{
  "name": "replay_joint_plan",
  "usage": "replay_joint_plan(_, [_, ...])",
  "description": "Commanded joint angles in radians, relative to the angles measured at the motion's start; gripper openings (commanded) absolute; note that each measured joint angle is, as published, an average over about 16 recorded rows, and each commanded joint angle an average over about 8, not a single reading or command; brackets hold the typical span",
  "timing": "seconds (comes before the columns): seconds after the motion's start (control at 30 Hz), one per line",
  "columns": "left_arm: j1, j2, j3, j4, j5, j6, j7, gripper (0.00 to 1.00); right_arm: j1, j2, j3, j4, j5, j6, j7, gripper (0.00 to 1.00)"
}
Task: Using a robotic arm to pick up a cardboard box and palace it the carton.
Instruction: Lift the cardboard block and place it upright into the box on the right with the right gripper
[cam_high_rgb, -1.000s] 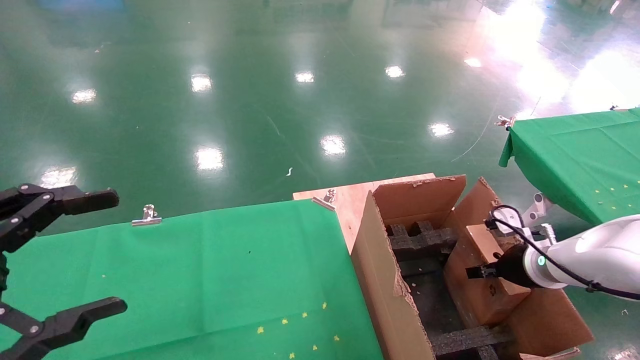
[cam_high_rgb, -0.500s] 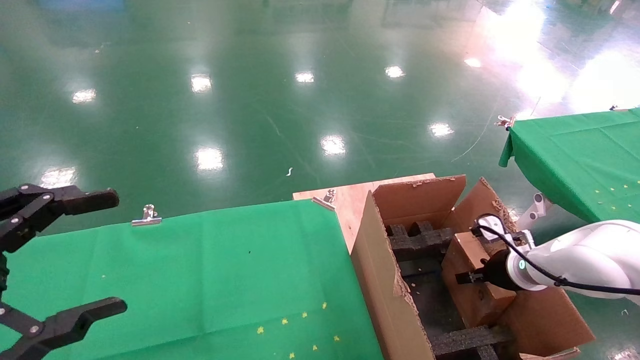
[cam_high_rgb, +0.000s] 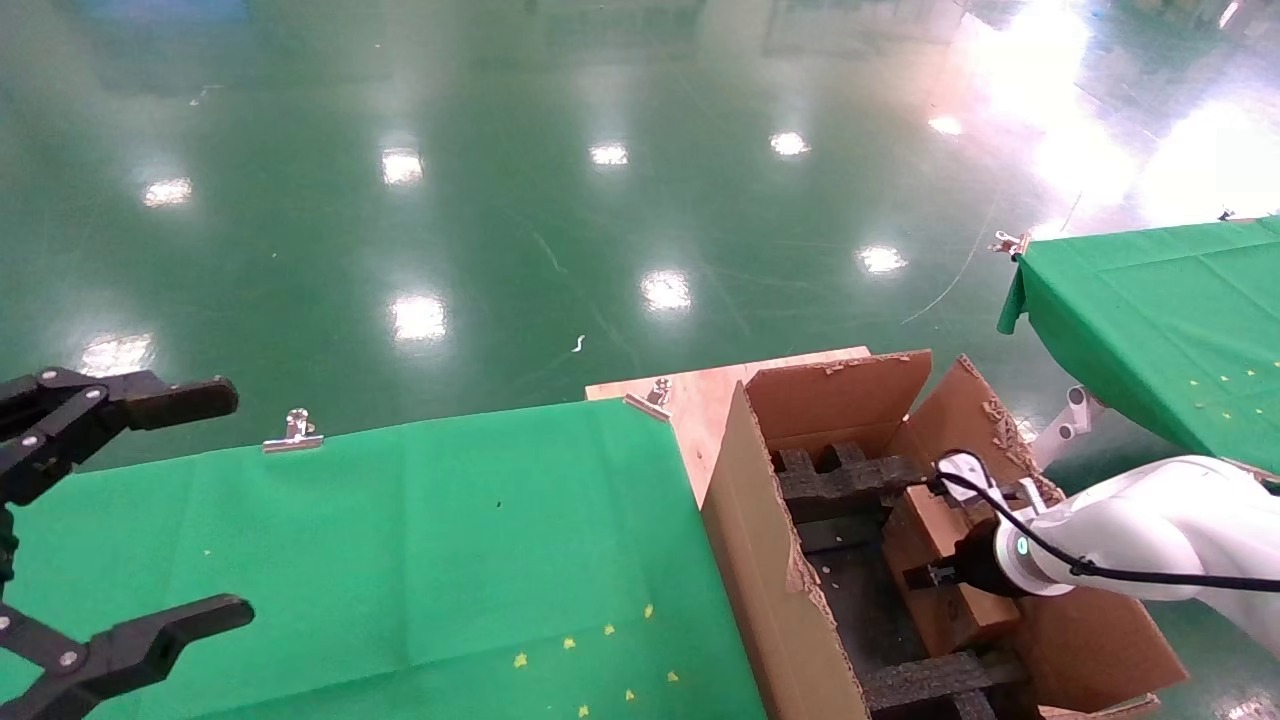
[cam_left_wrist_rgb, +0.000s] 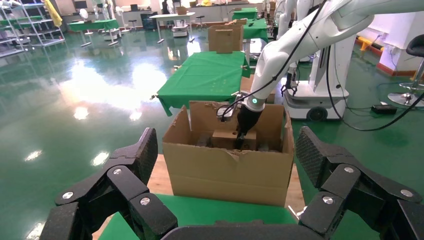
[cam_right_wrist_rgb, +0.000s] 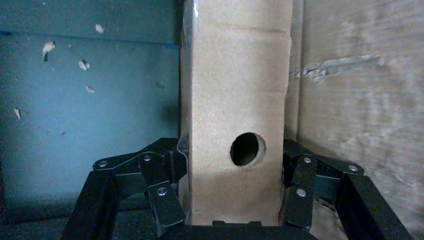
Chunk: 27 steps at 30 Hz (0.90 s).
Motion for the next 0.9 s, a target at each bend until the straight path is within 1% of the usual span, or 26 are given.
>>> replay_joint_plan(0.03, [0.000, 0.000, 0.000, 0.000, 0.000, 0.000, 0.000, 1.00, -0.005, -0.009, 0.000, -0.015, 0.012, 0.002, -0.017, 0.55])
replay_joint_plan(0.13, [0.000, 0.000, 0.000, 0.000, 0.000, 0.000, 0.000, 1.00, -0.008, -0.013, 0.000, -0.022, 0.019, 0.004, -0.024, 0.93])
replay_joint_plan(0.17, [0.000, 0.000, 0.000, 0.000, 0.000, 0.000, 0.000, 1.00, -0.008, -0.012, 0.000, -0.022, 0.019, 0.004, -0.023, 1.00])
replay_joint_plan(0.57, [0.000, 0.000, 0.000, 0.000, 0.000, 0.000, 0.000, 1.00, -0.001, -0.006, 0.001, -0.014, 0.012, 0.001, -0.013, 1.00])
replay_joint_plan(0.9, [0.000, 0.000, 0.000, 0.000, 0.000, 0.000, 0.000, 1.00, 0.023, 0.002, 0.007, -0.006, 0.005, -0.006, -0.008, 1.00])
